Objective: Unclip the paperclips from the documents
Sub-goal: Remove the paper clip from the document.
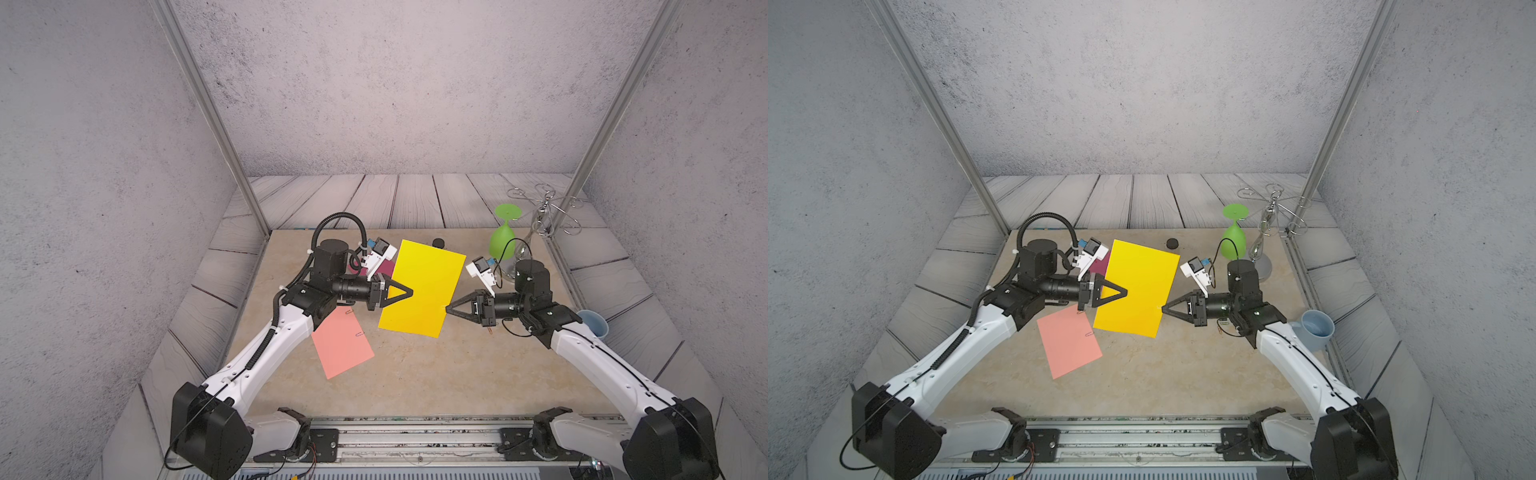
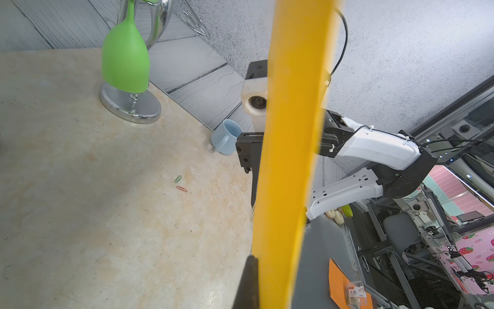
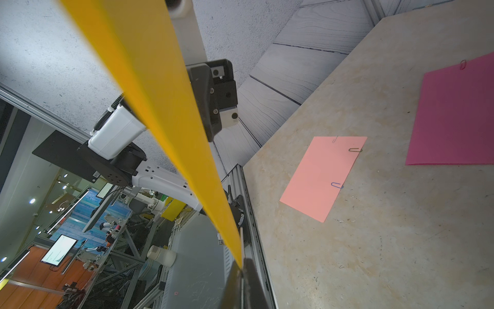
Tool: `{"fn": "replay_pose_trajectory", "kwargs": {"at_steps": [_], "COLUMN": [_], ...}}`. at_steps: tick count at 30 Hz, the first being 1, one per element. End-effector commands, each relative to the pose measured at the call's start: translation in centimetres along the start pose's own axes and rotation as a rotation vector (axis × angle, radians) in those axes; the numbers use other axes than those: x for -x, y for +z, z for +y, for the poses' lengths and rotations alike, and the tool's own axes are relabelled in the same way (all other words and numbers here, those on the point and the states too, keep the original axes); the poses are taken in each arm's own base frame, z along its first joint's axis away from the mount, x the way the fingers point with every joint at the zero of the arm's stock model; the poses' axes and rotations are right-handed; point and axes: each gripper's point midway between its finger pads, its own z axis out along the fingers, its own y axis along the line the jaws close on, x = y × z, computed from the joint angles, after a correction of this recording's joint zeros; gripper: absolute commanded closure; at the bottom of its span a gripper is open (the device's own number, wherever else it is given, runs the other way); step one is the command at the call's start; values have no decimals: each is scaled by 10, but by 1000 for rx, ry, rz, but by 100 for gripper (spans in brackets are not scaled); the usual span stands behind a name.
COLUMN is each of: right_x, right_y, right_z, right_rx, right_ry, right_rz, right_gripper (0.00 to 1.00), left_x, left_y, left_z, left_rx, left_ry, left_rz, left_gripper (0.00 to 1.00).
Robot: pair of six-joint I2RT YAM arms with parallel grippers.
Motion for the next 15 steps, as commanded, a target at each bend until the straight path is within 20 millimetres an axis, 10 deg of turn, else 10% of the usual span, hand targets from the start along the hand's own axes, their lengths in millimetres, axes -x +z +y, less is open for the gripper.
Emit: {"fn": "replay_pose_trajectory", "kwargs": {"at_steps": [1, 15], "right_x": [5, 6], "right_y": [-5, -8], "right_z": [7, 5], "right_rx": [-8, -20], "right_ry": [-36, -30], "right_rz": [-14, -23], "right_gripper": [94, 93], "left_x": [16, 16], "left_y": [-9, -10], "left_z": [-15, -14], "left_rx": [-5, -3], "left_ry": [76, 76], "left_rz": [-35, -35], "left_gripper": [100, 100]}}
